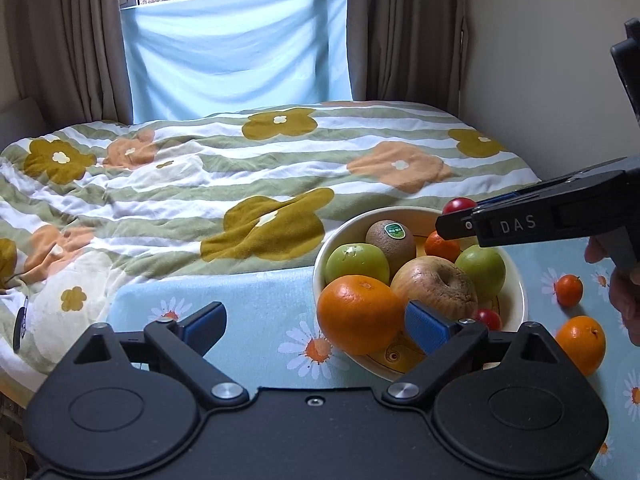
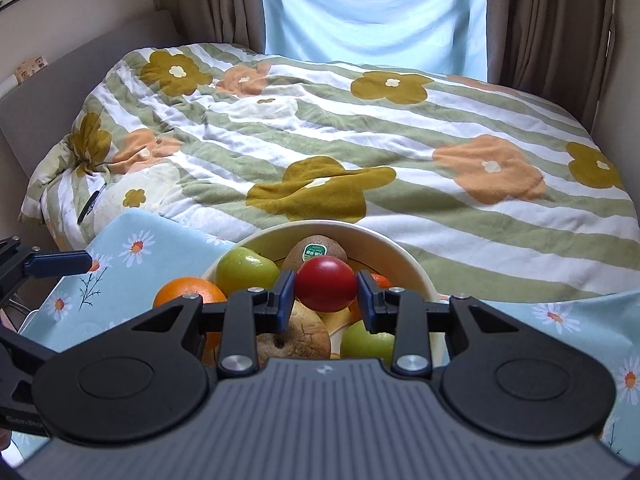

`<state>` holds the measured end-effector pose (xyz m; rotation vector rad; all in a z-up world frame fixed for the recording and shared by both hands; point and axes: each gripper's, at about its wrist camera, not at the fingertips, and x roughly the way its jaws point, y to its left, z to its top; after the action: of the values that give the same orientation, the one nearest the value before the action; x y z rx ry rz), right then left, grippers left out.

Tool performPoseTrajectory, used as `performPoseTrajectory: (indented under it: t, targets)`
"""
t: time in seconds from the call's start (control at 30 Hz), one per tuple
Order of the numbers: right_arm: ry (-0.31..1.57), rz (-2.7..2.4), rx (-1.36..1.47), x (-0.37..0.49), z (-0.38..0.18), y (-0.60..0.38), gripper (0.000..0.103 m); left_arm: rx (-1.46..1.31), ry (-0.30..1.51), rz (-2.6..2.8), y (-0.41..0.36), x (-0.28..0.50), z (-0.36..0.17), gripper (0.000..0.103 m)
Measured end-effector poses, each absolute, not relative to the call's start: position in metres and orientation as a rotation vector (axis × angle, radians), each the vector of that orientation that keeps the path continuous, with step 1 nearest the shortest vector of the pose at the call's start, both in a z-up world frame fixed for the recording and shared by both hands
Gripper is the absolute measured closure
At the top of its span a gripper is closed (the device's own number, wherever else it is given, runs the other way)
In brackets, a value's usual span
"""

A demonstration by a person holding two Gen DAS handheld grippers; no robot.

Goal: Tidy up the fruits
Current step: 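Open the left gripper releasing the orange while the right gripper releases the tomato into the bowl, then withdraw both grippers from the bowl toward the last loose fruit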

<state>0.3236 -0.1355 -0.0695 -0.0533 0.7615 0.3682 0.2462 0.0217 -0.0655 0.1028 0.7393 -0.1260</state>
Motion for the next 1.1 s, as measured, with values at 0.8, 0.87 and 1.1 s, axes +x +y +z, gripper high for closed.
performPoseTrajectory:
  t: [0.8, 0.87, 1.1]
  targets:
    - [0.730, 0.307, -0.013, 0.301, -0.051, -0.153, 0.000, 0.083, 0.753, -0.121, 0.019, 0.231, -0.052, 0.005]
    - [0.722, 0.299, -0.020, 0.291, -0.042, -0.156, 0.000, 0.078, 0.749, -0.120, 0.017, 0.226, -0.046, 0.005]
    - [0.696, 0.294, -0.010, 0.257, -0.012, -0.176, 0.000, 0.080, 0.709, -0.102, 0.007, 0.201, -0.021, 0.005]
